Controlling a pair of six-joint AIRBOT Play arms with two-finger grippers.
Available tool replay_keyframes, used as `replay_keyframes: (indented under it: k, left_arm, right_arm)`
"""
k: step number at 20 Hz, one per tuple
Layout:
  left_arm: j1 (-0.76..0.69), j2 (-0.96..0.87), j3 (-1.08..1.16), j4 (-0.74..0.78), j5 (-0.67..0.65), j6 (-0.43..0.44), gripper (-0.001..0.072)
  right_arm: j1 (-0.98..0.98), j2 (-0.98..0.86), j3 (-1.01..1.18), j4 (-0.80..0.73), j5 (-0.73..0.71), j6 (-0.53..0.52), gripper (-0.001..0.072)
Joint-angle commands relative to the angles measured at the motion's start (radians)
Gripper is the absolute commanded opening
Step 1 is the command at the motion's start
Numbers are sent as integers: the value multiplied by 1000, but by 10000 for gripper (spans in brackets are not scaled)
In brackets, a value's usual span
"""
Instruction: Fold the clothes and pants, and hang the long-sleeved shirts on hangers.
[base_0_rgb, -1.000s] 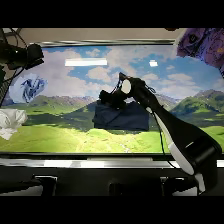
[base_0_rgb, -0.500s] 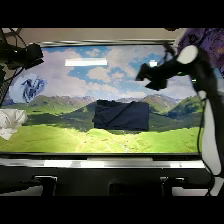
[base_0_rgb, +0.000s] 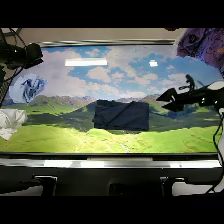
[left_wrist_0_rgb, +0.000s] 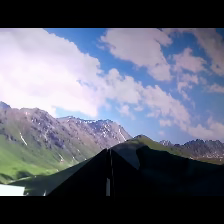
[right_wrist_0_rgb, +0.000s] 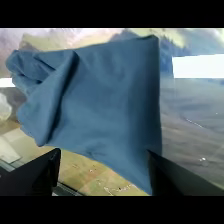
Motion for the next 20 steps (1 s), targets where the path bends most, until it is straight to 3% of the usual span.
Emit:
replay_keyframes:
  k: [1,9,16,17,19,20]
  left_arm:
    - [1,0,0,-2,1,0,18]
    - [1,-3,0,-2,2,-2,18]
    - [1,-3,0,-2,4,-4,18]
    - [1,-3,0,-2,4,-4,18]
    - [1,-3,0,-2,4,-4,18]
    - [1,-3,0,-2,4,-4,18]
  right_arm:
    - [-23,-62,-142,120,-61,-153,614]
    - [-3,-183,-154,158,-85,-214,608]
    - [136,-194,-154,137,-153,-177,513]
    - [144,-194,-153,134,-153,-169,423]
    - [144,-191,-151,177,-128,-166,73]
    - [139,-179,-144,217,-111,-180,31]
